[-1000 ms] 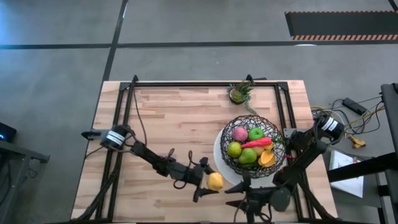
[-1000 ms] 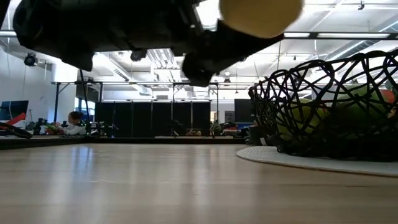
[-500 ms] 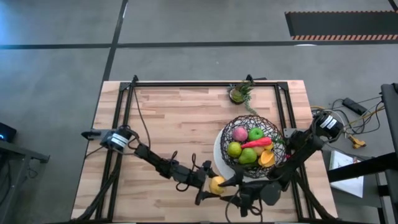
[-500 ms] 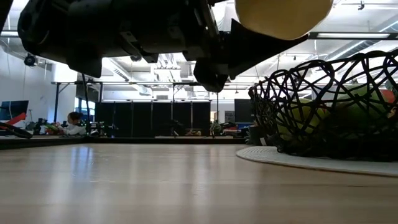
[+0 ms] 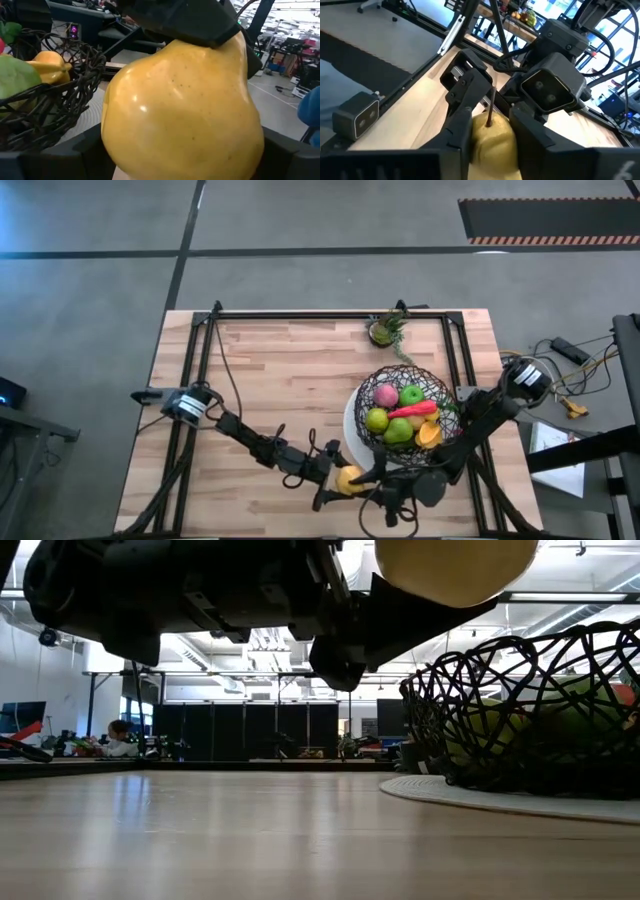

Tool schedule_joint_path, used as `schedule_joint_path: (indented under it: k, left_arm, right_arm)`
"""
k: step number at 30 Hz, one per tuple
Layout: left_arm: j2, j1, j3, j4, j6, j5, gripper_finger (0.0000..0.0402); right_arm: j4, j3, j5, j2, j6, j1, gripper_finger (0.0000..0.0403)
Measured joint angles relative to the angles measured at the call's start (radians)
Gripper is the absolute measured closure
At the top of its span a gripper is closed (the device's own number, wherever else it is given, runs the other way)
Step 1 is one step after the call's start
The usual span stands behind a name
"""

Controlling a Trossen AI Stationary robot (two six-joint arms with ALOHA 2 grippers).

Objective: Build produce basket
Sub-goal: Put the yellow pear into the wire basket

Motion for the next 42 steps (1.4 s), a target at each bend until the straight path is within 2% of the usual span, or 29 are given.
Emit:
schedule_joint_path:
  k: [3,7,11,15,18,22,24,28,30,33,38,42]
  left_arm:
    - [0.0,0.007,0.0,0.002,0.021,0.022,0.0087]
    - [-0.001,0.033,0.001,0.007,0.073,0.06,0.0086]
    - [-0.008,0.065,-0.006,-0.023,0.076,0.061,0.0086]
    - [-0.027,0.088,-0.017,-0.166,0.08,0.054,0.0086]
    - [-0.037,0.09,-0.018,-0.285,0.073,0.008,0.0086]
    - [-0.055,0.089,-0.012,-0.349,0.004,-0.065,0.0086]
    - [-0.051,0.089,-0.017,-0.389,-0.042,-0.065,0.0086]
    - [-0.055,0.088,-0.018,-0.49,-0.144,-0.068,0.0086]
    - [-0.055,0.087,-0.024,-0.546,-0.192,-0.071,0.0086]
    - [-0.056,0.085,-0.031,-0.605,-0.251,-0.105,0.0085]
    - [-0.057,0.085,-0.039,-0.601,-0.265,-0.139,0.0085]
    - [-0.057,0.085,-0.04,-0.586,-0.266,-0.143,0.0085]
  right_arm:
    - [-0.031,0.0,0.004,-0.015,0.013,0.012,0.032]
    - [-0.137,0.0,0.02,-0.072,0.072,0.034,0.032]
    - [-0.336,0.002,0.069,-0.16,0.194,0.059,0.0326]
    - [-0.557,0.027,0.117,-0.246,0.339,0.082,0.0329]
    - [-0.661,0.042,0.127,-0.303,0.4,0.093,0.0329]
    - [-0.695,0.045,0.187,-0.362,0.41,0.106,0.033]
    - [-0.737,0.049,0.211,-0.401,0.456,0.107,0.0331]
    - [-0.973,0.048,0.262,-0.476,0.659,0.055,0.0331]
    - [-1.121,0.047,0.232,-0.52,0.807,0.015,0.0331]
    - [-1.282,0.046,0.09,-0.561,0.963,-0.063,0.0331]
    - [-1.27,0.03,-0.182,-0.559,0.96,-0.157,0.0331]
    - [-1.248,0.03,-0.305,-0.511,0.92,-0.216,0.0331]
